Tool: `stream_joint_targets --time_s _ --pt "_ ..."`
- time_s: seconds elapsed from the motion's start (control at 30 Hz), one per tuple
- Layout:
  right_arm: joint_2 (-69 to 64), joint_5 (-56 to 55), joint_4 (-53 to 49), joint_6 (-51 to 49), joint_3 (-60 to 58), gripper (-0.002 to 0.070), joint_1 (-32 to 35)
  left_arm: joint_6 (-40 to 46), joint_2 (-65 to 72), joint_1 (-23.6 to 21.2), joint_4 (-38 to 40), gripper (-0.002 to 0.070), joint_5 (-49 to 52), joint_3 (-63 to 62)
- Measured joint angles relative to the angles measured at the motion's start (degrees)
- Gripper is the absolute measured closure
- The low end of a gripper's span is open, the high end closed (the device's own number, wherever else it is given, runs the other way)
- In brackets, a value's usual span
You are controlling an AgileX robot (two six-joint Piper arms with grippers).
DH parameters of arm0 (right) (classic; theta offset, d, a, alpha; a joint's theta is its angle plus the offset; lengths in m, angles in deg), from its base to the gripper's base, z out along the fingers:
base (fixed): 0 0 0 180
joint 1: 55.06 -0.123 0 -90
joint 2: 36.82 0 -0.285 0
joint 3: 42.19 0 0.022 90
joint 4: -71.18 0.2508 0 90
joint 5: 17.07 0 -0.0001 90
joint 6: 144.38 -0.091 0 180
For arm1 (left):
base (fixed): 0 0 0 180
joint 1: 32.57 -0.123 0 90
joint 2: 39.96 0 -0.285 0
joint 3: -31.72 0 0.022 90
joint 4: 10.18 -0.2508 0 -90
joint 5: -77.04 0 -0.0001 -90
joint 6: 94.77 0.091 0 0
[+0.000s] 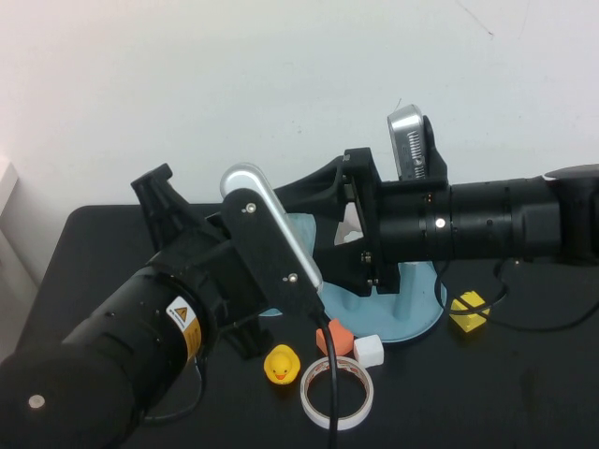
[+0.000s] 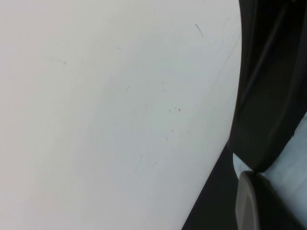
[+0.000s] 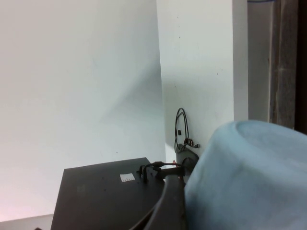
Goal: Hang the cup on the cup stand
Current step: Adjust the cup with two arms
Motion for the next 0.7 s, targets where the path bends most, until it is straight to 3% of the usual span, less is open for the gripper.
stream_joint_targets --time_s 0.13,0.4,0.7 --pt "0.00 0.00 -0.21 0.12 0.69 0.0069 0.00 0.00 -0.13 0.00 0.00 0.0626 0.00 0.00" --pt "-0.09 -0.22 -0.96 0.86 3.19 0.0099 0.00 -2.03 -0.55 0.00 -0.11 0.0361 -0.55 0.00" --pt "-0.22 -1.30 -1.16 3.24 3.63 0.0099 0.35 -2.04 -3.40 0.00 -0.40 0.0326 -1.37 0.00"
